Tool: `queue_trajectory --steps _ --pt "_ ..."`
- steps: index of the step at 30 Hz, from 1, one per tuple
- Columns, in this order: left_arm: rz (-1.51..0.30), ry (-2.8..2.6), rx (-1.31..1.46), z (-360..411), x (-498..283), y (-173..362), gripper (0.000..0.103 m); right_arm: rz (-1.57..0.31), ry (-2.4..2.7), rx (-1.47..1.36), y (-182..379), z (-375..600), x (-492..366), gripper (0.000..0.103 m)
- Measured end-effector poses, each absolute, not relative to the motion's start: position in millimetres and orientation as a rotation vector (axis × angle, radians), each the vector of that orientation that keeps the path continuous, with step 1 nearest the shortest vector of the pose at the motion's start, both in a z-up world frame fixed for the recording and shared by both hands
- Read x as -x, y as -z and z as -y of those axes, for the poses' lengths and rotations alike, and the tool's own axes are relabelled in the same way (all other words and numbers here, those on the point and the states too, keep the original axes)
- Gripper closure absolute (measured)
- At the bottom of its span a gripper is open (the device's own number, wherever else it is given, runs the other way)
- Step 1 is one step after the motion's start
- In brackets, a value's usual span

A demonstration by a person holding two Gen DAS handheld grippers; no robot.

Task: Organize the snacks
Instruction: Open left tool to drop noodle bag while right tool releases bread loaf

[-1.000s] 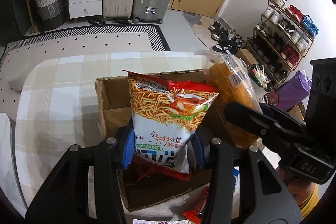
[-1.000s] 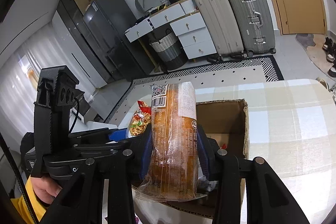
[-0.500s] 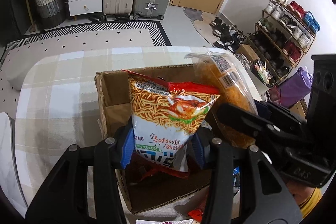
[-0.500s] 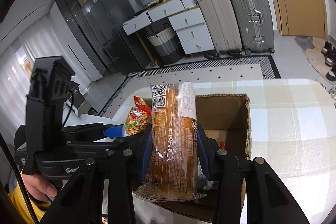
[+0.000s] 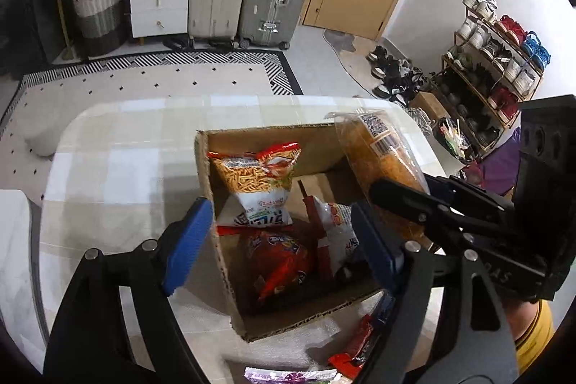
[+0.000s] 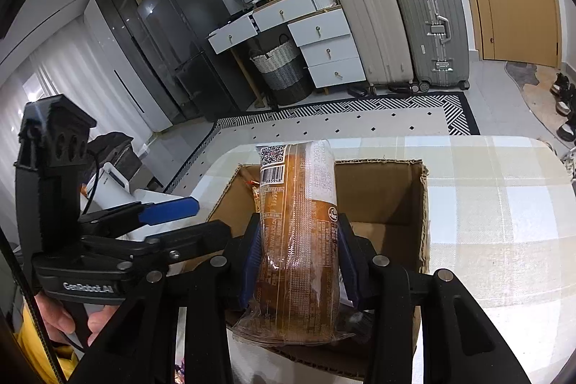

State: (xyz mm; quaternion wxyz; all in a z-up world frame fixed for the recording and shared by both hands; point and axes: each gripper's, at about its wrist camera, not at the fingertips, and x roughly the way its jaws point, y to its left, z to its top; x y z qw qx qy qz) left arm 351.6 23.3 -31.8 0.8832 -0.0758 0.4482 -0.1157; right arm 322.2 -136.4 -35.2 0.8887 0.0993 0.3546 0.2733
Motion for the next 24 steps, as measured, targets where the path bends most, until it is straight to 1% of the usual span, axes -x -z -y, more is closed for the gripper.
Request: queue_trajectory --steps 12,13,16,20,24 --pt "-0.933 0.218 0.154 -31.9 -327.4 16.3 0.025 -0.79 -0.545 -0.165 46.4 126.2 -332.4 0.064" --pt "-0.932 0.216 0.152 -32.4 -324.6 14.3 0.025 -0.797 -0.54 -0.161 47.8 125.6 -333.1 0.063" --pt "-0.93 0.213 0.151 -31.7 -317.9 9.0 0.025 -0.794 -0.523 -0.156 49.3 127.3 -331.5 0.053" --pt "-0.927 0.205 0.138 -32.3 -307.7 1.1 0.025 -0.774 -0.509 -0.17 42.1 134.5 -326.1 0.053" --pt "-0.911 0.2 0.135 -32.6 -289.4 -13.2 0.025 -0.734 -0.517 -0.171 23.1 139.6 -308.6 0.053"
